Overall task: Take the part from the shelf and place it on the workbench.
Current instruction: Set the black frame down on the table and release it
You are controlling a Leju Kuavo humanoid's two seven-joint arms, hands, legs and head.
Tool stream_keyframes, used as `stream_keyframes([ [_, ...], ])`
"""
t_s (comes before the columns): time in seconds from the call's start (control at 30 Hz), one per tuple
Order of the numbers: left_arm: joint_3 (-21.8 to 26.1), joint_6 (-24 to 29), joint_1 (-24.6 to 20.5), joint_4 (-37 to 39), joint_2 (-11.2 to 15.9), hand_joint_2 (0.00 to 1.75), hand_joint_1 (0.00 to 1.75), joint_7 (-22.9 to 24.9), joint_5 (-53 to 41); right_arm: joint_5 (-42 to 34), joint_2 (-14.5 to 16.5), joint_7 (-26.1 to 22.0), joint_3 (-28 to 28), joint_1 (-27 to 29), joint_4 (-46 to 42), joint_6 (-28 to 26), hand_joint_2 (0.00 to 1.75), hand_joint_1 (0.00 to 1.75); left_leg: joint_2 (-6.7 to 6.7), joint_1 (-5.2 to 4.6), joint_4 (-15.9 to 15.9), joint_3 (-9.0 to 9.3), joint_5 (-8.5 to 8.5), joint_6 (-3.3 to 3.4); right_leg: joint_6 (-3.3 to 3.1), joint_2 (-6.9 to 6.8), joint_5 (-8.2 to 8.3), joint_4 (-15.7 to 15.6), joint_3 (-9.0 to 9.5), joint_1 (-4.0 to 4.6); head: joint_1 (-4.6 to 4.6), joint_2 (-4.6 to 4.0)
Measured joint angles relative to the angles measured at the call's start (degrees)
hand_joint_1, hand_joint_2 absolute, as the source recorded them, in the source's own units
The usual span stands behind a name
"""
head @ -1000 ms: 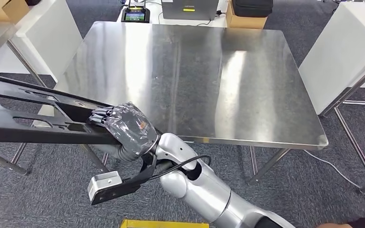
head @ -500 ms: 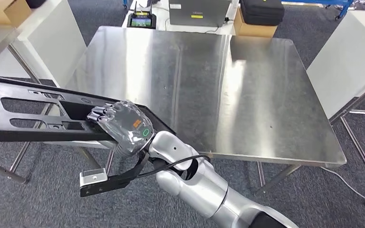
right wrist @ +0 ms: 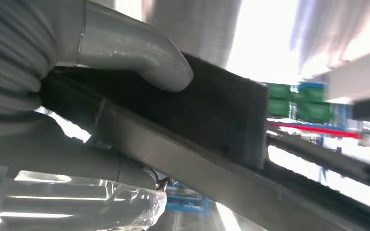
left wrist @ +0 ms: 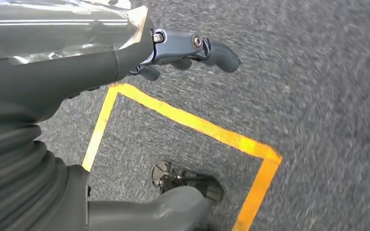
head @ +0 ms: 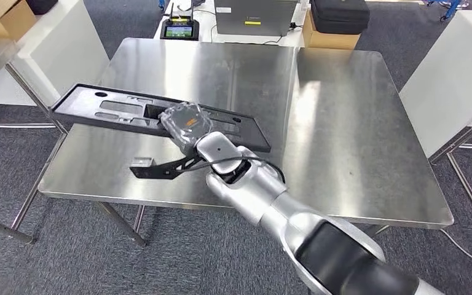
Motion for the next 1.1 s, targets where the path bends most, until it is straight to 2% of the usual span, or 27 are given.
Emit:
stream_keyframes([
  [0.07,-0.09,-0.27,-0.08,0.0,0.05,1.75,0.0,0.44,-0.6,1.1,0.09,1.39,-0.57,-1.96,3.86,0.62,1.75,1.75,0.01,0.02,-0.31,0.23,-0.05,-0.21,-0.11,0.05,-0.08,-0.02,0.05,0.03,-0.01,0.0],
  [0.2,-0.12,-0.45,-0.07,0.0,0.24,1.75,0.0,0.99,-1.41,2.87,-0.41,3.43,-1.66,-4.95,10.47,1.21,1.75,1.75,0.03,0.06,-0.76,0.51,-0.07,-0.22,-0.21,0.1,-0.14,-0.05,0.07,0.0,-0.02,-0.01],
  [0.37,-0.14,-0.55,-0.1,0.0,0.24,1.75,0.0,0.89,-1.76,3.55,-0.91,5.62,-2.38,-6.59,14.68,1.94,1.75,1.75,0.16,0.1,-0.96,0.72,0.01,-0.36,-0.27,0.31,-0.14,-0.05,0.08,0.05,-0.03,0.01],
  [0.53,-0.12,-0.54,-0.01,0.0,0.22,1.75,0.0,-0.48,-2.17,3.88,-3.34,9.17,-4.01,-7.66,17.99,3.62,1.75,1.75,0.15,0.09,-1.0,0.66,0.12,-0.72,-0.42,0.26,-0.06,-0.04,0.08,0.08,-0.02,0.0],
  [0.67,-0.12,-0.45,-0.02,0.0,0.24,1.75,0.0,-0.72,-2.81,3.78,-5.43,10.64,-5.9,-7.89,19.94,4.62,0.0,0.0,0.22,-0.02,-0.96,0.65,0.12,-0.83,-0.45,0.3,-0.03,-0.04,0.09,-0.03,-0.02,0.0],
  [0.93,-0.11,0.17,-0.06,0.0,0.24,1.75,0.0,0.14,-3.23,4.01,-6.51,11.28,-7.62,-8.01,21.41,5.31,0.0,0.0,0.22,-0.22,-0.94,0.64,0.1,-0.8,-0.44,0.29,-0.03,-0.04,0.07,-0.24,-0.02,0.01],
  [1.07,-0.1,0.29,-0.1,0.0,0.24,0.0,0.0,0.62,-3.28,4.14,-6.52,11.42,-8.02,-8.02,21.64,5.51,0.0,0.0,0.22,-0.22,-0.94,0.64,0.09,-0.8,-0.44,0.29,-0.03,-0.04,0.07,-0.25,-0.02,0.01],
  [1.1,-0.1,0.27,-0.1,0.0,0.24,0.0,0.0,0.7,-3.28,4.18,-6.52,11.43,-8.06,-8.03,21.66,5.53,0.0,0.0,0.22,-0.22,-0.94,0.64,0.09,-0.8,-0.44,0.29,-0.03,-0.04,0.07,-0.25,-0.02,0.01],
])
